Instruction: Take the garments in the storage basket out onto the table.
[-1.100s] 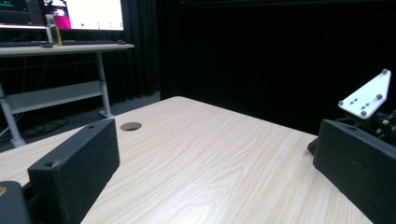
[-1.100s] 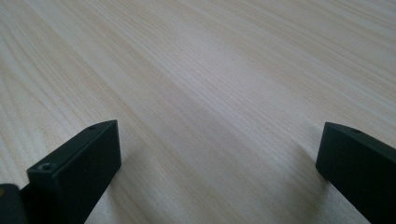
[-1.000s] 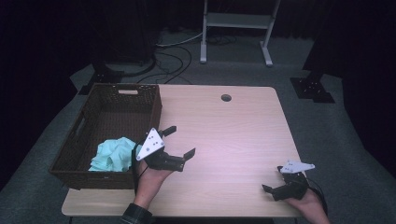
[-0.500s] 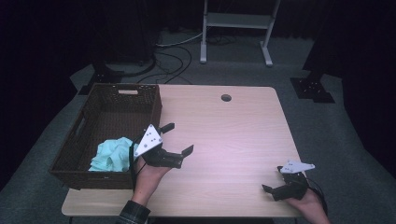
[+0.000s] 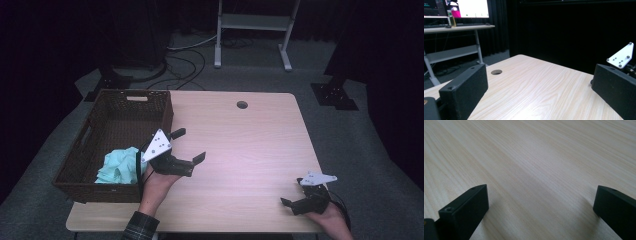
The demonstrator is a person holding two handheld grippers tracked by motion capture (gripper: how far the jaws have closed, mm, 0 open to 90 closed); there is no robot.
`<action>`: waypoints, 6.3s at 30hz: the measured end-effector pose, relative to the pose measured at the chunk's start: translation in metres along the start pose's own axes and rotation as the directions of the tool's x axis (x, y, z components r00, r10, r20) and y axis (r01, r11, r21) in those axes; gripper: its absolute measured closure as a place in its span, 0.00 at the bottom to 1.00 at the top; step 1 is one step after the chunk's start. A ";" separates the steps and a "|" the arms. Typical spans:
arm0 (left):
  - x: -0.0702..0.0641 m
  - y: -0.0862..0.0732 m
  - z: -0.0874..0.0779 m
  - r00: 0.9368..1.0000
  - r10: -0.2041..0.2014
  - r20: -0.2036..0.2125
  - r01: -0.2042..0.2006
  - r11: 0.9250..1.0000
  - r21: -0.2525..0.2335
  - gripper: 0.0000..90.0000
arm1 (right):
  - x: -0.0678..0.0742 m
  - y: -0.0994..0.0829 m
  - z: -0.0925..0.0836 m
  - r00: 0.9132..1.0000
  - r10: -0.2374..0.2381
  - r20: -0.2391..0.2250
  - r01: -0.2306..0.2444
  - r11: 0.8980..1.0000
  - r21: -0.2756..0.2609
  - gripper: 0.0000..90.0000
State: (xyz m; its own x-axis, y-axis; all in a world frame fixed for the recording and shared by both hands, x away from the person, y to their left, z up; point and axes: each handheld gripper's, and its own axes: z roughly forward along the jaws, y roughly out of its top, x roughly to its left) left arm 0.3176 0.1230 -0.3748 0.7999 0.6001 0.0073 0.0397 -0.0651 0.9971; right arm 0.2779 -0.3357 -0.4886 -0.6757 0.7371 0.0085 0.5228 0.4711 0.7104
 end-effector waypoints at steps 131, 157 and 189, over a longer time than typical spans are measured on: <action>0.080 0.016 -0.040 1.000 -0.016 -0.019 0.015 0.998 -0.062 0.00 | -0.001 0.000 -0.001 0.999 0.037 0.036 -0.037 0.999 -0.001 0.00; 0.087 0.014 -0.051 0.998 -0.022 -0.051 0.019 0.998 -0.060 0.00 | -0.001 0.000 -0.001 0.999 0.036 0.036 -0.036 0.999 -0.001 0.00; 0.098 0.012 -0.070 0.994 -0.029 -0.102 0.022 0.997 -0.069 0.00 | -0.001 0.000 -0.001 0.999 0.036 0.036 -0.036 0.999 -0.001 0.00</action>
State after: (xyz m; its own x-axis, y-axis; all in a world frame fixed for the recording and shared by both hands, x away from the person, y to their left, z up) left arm 0.3544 0.2366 -0.3564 0.7331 0.6799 -0.0138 0.0159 0.0031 0.9999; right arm 0.2780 -0.3370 -0.4885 -0.6371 0.7707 0.0090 0.5466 0.4435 0.7103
